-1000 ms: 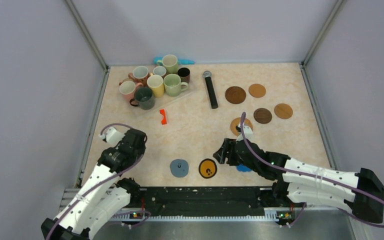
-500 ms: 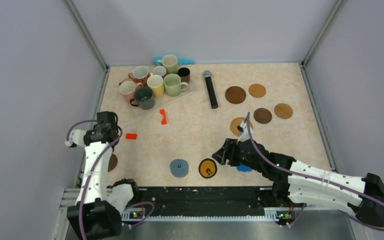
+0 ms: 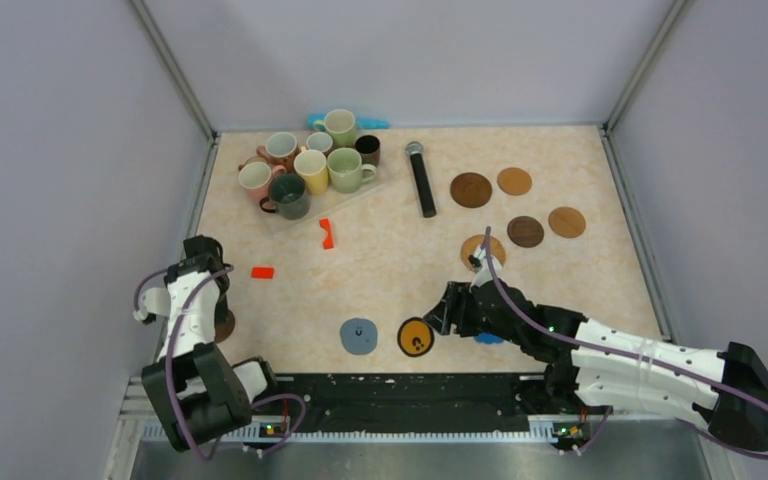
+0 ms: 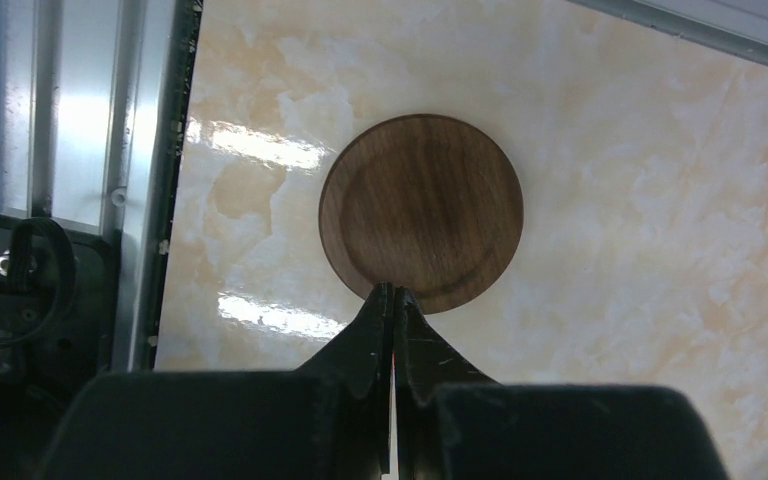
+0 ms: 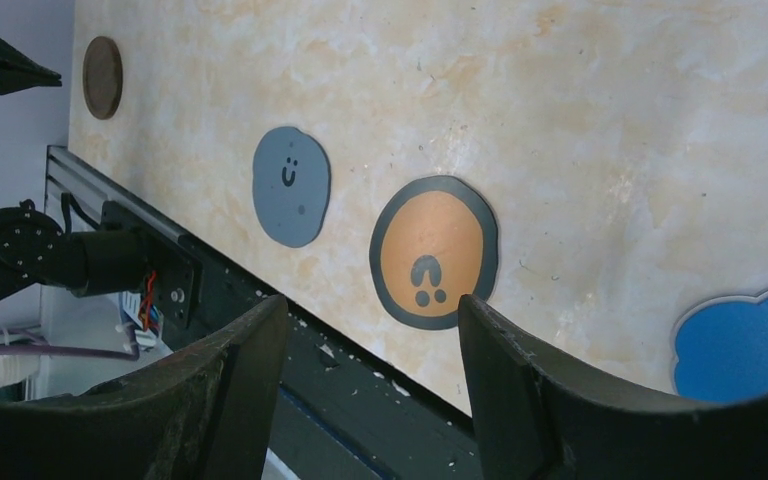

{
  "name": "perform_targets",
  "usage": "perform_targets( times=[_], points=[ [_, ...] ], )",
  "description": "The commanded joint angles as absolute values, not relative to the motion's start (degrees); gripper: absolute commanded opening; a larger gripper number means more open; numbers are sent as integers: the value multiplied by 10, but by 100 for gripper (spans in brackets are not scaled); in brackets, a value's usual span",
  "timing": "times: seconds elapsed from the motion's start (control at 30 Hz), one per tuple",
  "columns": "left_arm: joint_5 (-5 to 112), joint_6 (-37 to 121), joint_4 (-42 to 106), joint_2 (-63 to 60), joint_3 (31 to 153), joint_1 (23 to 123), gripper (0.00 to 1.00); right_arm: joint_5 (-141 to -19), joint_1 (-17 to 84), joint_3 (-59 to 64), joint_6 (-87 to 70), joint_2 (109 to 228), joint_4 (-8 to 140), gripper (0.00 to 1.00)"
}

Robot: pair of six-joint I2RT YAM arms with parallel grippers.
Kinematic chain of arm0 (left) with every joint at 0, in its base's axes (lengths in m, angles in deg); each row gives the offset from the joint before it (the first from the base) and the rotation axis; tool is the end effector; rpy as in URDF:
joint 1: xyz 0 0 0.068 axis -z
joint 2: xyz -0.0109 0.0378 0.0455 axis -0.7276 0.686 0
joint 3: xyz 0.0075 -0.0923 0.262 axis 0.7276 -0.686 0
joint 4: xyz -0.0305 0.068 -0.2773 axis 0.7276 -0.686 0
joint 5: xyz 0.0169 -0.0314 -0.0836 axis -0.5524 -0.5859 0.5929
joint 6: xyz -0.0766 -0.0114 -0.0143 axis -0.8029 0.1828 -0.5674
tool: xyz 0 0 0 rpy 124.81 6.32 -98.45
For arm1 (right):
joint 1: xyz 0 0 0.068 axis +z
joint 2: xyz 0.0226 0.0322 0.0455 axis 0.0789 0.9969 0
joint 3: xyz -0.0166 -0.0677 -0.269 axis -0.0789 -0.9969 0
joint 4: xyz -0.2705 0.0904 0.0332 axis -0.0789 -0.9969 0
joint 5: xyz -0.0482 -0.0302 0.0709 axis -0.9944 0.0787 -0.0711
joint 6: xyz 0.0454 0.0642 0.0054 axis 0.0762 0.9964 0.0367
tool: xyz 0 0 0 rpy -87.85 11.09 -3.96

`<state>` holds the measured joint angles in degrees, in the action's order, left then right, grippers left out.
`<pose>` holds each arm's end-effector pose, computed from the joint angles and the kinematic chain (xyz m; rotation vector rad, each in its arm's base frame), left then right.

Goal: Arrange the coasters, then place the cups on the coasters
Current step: Move the coaster to the center of the board.

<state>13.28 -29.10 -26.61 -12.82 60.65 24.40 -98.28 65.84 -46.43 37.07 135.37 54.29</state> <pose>0.1708 0.1087 0.1746 -2.1517 1.5594 0.5331 0.1221 0.1975 0.1936 -0.0696 2.3009 0.9203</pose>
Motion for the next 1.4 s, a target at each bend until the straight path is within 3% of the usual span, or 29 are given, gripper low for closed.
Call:
perform_targets(
  times=[0.0,0.37,1.03,1.37],
  points=[
    [129,-311,-225,-110,603,238,0,-980,655,-446,368,1338,542,63],
    [187,-304,-174,-68,569,222,0,-983,656,-444,368,1326,522,63],
    [220,-302,-215,-3,577,222,0,-986,655,-463,379,1303,517,63],
    [308,-288,-225,-90,543,228,0,-987,656,-465,377,1310,525,63]
  ],
)
